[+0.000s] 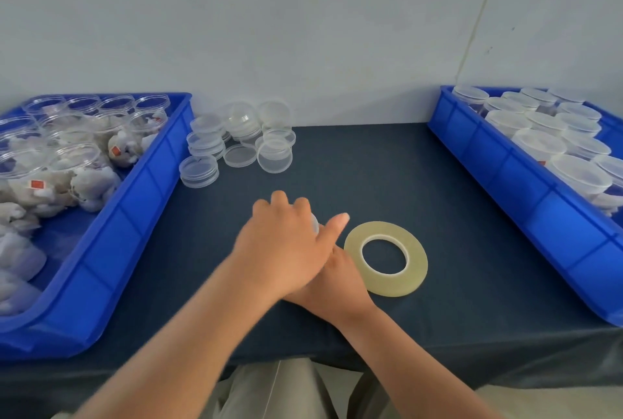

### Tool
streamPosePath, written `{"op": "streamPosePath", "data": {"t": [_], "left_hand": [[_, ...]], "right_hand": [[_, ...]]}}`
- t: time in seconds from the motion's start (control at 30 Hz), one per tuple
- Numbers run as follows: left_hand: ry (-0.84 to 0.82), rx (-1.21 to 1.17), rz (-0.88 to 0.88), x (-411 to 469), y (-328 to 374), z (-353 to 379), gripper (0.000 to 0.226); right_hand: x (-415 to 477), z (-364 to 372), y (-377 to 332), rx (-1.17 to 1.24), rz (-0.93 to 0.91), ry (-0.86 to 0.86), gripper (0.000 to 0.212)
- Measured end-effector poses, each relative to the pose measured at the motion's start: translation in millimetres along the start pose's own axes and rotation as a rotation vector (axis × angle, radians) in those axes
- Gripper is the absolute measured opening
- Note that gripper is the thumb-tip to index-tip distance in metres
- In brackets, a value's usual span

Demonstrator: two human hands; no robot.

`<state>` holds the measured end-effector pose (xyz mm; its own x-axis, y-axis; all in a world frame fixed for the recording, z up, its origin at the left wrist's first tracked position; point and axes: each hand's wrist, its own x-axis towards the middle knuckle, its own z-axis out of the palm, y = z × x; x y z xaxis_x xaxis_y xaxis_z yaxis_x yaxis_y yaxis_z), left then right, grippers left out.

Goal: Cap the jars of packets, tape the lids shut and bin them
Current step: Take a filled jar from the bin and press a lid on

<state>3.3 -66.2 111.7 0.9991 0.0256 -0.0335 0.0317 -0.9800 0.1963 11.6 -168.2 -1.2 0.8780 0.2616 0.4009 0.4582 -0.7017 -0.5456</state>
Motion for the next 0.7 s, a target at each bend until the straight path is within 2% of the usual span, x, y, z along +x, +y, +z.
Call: {"op": "streamPosePath", "data": {"t": [0.1,0.2,0.27,0.33,0.4,0.47,0.5,0.57,0.63,0.7], "left_hand": [[0.258,0.215,0.016,-2.3,11.5,23.6,0.071],[0.448,0.081,0.197,1.3,-6.5,37.3,0.060],[0.486,-0.080,0.382,8.4,-24.2,41.8,0.046],[0.435,-0.213,0.568,16.9,-41.0,36.3,0.027],[0.261,-0.348,0.716,25.2,-52.8,24.4,0.012],[0.062,-0.428,0.763,30.1,-55.5,9.7,0.004],[-0.016,-0.419,0.757,31.9,-55.2,3.0,0.007],[-0.065,-0.284,0.714,30.2,-50.9,-10.1,0.010],[-0.040,-0.176,0.606,22.3,-46.5,-14.5,0.038],[-0.035,-0.160,0.370,8.8,-39.0,-14.9,0.066]], "right_hand": [[1.8,-4.4,0.5,-0.027,0.006,-0.055,0.034],[1.4,-3.7,2.0,-0.034,0.022,-0.050,0.040],[1.3,-2.1,0.5,-0.033,0.007,-0.008,0.055],[0.0,0.1,0.4,0.000,-0.015,0.038,0.071],[-1.2,0.1,0.4,0.048,-0.006,0.055,0.081],[-1.8,0.0,0.3,0.061,0.003,0.064,0.088],[-2.3,-0.2,0.0,0.062,0.008,0.069,0.089],[-3.4,0.1,-1.3,0.055,0.023,0.076,0.089],[-3.3,-0.8,-2.1,0.056,0.046,0.058,0.087],[-2.7,-1.9,-2.2,0.077,0.063,0.026,0.083]]}}
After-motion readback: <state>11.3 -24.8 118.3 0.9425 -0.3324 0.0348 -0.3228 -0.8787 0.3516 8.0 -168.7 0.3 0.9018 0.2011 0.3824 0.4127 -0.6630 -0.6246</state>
